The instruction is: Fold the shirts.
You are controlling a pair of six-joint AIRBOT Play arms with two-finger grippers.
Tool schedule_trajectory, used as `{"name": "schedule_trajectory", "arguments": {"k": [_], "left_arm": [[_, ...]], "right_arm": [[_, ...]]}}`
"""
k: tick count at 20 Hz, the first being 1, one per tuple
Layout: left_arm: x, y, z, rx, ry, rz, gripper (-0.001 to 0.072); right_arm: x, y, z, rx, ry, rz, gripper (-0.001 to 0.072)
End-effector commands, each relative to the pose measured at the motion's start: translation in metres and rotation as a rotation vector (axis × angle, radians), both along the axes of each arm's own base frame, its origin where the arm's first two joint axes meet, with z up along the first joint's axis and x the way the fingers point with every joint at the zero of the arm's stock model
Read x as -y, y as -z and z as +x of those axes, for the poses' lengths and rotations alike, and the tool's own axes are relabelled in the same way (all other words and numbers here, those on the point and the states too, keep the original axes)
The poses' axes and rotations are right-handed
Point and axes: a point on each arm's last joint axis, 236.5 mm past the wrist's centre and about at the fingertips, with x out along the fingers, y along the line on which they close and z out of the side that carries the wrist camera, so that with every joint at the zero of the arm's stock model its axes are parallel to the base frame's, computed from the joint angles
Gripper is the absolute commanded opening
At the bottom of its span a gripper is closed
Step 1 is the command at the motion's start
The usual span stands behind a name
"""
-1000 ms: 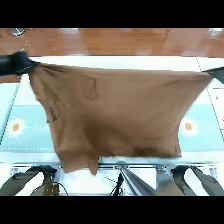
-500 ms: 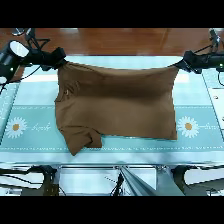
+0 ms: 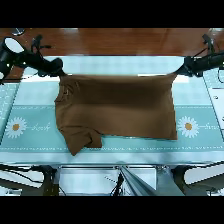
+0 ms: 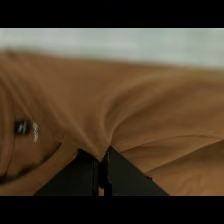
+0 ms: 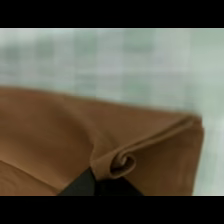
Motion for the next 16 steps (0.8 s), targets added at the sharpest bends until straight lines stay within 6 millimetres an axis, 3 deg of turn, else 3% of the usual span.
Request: {"name": "schedule_trajectory", "arguments": {"k": [1,4,6,7,8,9,10,12,14,16], "left_arm": [[-0.007,0.032,-0.051,-0.207,0.107,0.031,0.0030],[-0.002,0.059,-0.062,-0.261,0.107,0.027,0.0031],[-0.003,0.066,-0.071,-0.315,0.118,0.018,0.0031],[-0.003,0.068,-0.076,-0.339,0.123,0.014,0.0036],[-0.004,0.066,-0.082,-0.365,0.130,0.009,0.0193],[-0.007,0.063,-0.090,-0.395,0.142,0.007,0.0621],[-0.014,0.060,-0.097,-0.425,0.151,0.026,0.0705],[-0.025,0.047,-0.117,-0.484,0.185,0.013,0.0705],[-0.039,0.038,-0.124,-0.458,0.125,0.008,0.0705],[-0.052,0.038,-0.140,-0.415,0.059,0.012,0.0705]], "right_arm": [[0.001,0.037,-0.041,-0.162,-0.048,-0.019,0.0021],[-0.006,0.072,-0.050,-0.201,-0.005,-0.001,0.0021],[-0.010,0.083,-0.052,-0.207,0.006,-0.003,0.0030],[-0.010,0.083,-0.052,-0.210,0.009,-0.002,0.0221],[-0.011,0.080,-0.054,-0.219,0.008,0.003,0.0557],[-0.010,0.075,-0.057,-0.233,-0.002,0.011,0.0623],[-0.007,0.065,-0.062,-0.252,-0.010,0.024,0.0623],[0.009,0.041,-0.071,-0.252,0.001,0.033,0.0623],[0.034,0.018,-0.083,-0.206,0.057,-0.013,0.0622],[0.053,0.007,-0.096,-0.115,0.151,-0.051,0.0622]]}}
